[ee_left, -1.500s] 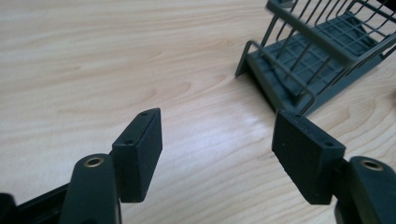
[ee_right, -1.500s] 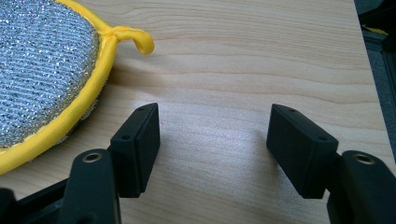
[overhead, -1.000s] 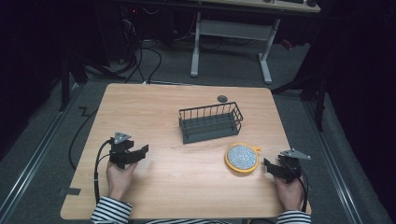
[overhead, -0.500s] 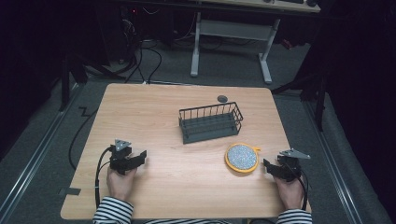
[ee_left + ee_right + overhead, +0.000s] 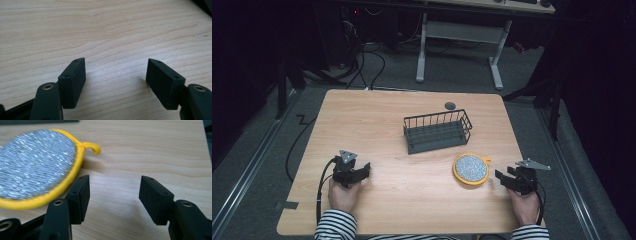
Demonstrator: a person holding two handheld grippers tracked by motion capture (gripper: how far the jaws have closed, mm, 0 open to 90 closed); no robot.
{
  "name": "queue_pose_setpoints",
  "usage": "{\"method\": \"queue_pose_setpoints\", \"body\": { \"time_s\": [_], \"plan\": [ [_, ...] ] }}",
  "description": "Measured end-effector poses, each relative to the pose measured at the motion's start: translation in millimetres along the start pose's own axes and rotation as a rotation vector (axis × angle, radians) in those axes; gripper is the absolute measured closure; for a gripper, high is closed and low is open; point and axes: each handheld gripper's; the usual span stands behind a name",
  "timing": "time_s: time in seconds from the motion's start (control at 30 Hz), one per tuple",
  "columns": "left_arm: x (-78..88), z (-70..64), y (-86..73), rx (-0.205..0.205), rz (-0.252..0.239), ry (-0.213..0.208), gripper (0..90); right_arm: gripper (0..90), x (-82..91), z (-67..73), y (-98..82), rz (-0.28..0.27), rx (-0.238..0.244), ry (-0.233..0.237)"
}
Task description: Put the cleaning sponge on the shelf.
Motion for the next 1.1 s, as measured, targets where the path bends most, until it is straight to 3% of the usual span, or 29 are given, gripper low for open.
{"method": "queue_pose_setpoints", "body": {
  "time_s": [0.33, 0.53, 0.93, 1.1],
  "plan": [
    [-0.5, -0.8, 0.4, -0.01, 0.004, 0.0, 30.5, 35.9, -5.5, 23.4, 21.4, 0.047, 0.048, 0.104],
    [-0.6, -1.0, 0.5, -0.011, 0.005, 0.001, 29.9, 34.7, -14.8, 30.8, 34.2, 0.087, 0.018, 0.171],
    [-0.8, -1.2, 0.6, -0.013, 0.004, 0.0, 29.7, 34.8, -33.0, 29.7, 44.5, 0.188, -0.035, 0.183],
    [-0.8, -1.2, 0.6, -0.013, 0.004, 0.0, 29.7, 47.5, -37.1, 27.4, 51.0, 0.25, -0.017, 0.23]
  ]
}}
Point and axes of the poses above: each handheld gripper's, and its own axes: x roughly backward along the jaws, y roughly out of its top, z roughly to its left, and after that the axes turned 8 degrees about z, right-handed
